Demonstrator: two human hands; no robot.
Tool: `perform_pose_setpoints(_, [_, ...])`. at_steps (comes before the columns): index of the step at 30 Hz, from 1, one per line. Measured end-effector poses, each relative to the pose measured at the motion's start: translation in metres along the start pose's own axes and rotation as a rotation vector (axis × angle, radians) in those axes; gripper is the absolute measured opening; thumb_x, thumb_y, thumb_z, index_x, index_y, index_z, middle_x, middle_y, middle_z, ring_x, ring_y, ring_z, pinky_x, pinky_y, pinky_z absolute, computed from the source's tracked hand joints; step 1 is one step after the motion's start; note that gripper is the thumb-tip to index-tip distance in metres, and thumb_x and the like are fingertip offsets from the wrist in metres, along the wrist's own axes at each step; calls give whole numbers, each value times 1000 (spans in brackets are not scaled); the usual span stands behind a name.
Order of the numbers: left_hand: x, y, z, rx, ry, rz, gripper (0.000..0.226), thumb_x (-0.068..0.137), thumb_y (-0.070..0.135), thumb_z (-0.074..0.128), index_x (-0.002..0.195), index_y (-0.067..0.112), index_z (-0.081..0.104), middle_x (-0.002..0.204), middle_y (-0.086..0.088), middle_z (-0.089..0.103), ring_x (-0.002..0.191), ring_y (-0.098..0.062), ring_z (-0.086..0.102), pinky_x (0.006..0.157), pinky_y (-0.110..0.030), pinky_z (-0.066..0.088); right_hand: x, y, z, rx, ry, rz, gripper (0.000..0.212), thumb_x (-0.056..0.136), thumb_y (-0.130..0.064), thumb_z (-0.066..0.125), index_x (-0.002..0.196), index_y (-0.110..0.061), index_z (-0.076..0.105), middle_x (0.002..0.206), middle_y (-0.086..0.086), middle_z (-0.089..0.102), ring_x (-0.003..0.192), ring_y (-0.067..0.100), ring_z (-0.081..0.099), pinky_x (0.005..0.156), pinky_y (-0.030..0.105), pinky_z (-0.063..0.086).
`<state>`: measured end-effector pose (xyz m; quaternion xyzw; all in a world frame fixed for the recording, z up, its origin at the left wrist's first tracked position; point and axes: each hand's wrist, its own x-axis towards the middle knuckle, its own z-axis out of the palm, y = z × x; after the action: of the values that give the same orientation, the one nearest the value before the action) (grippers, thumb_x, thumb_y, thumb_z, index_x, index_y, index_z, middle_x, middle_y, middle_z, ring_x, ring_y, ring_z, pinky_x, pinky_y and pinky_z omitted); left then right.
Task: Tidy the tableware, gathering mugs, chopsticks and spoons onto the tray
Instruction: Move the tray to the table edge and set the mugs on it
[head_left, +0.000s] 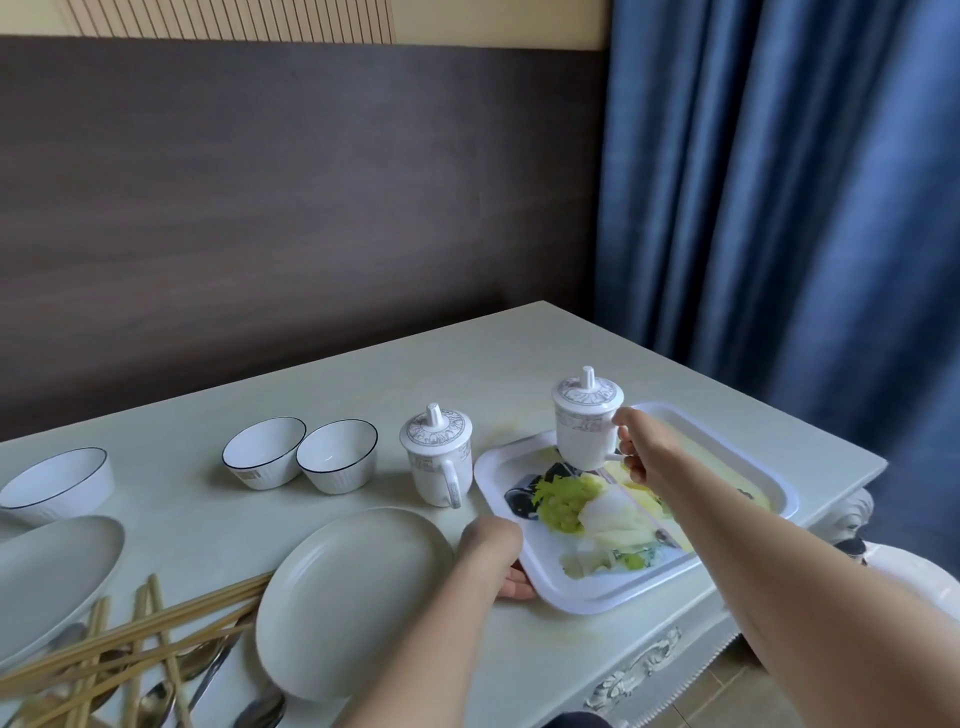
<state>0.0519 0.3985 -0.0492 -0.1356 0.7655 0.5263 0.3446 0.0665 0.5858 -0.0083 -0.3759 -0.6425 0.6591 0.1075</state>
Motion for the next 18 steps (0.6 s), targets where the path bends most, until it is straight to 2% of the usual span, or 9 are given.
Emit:
perform_pose_setpoints(5, [2, -4, 0, 10, -19, 9, 33, 89, 5, 32, 103, -4, 60, 86, -22, 67, 69, -30, 67, 52, -36, 57, 1, 6, 6, 20, 15, 1, 28, 84, -21, 50, 60, -13, 38, 59, 3, 33, 49, 16, 24, 46, 24, 19])
perform_pose_setpoints(7, [3, -5, -1, 2, -27, 18, 31, 89, 5, 32, 101, -2, 60, 89, -22, 69, 74, -31, 68, 54, -36, 58, 1, 8, 7, 32, 22, 24, 28, 85, -21, 51, 60, -13, 39, 59, 3, 34, 49, 17, 25, 45, 24, 21])
perform_pose_setpoints(13, [2, -8, -4, -11, -43, 53, 29, 88, 5, 34, 100, -1, 60, 82, -19, 67, 67, -29, 66, 51, -33, 56, 5, 5, 11, 8, 46, 24, 28, 87, -21, 52, 63, -9, 43, 63, 6, 40, 51, 18, 32, 47, 25, 26])
perform_pose_setpoints(18, [-1, -10, -7, -37, -52, 57, 22, 91, 5, 35, 83, 2, 56, 80, -19, 67, 66, -29, 67, 51, -32, 56, 3, 3, 11, -112, 66, -24, 22, 87, -21, 51, 73, -4, 51, 66, 9, 51, 54, 22, 46, 53, 23, 39])
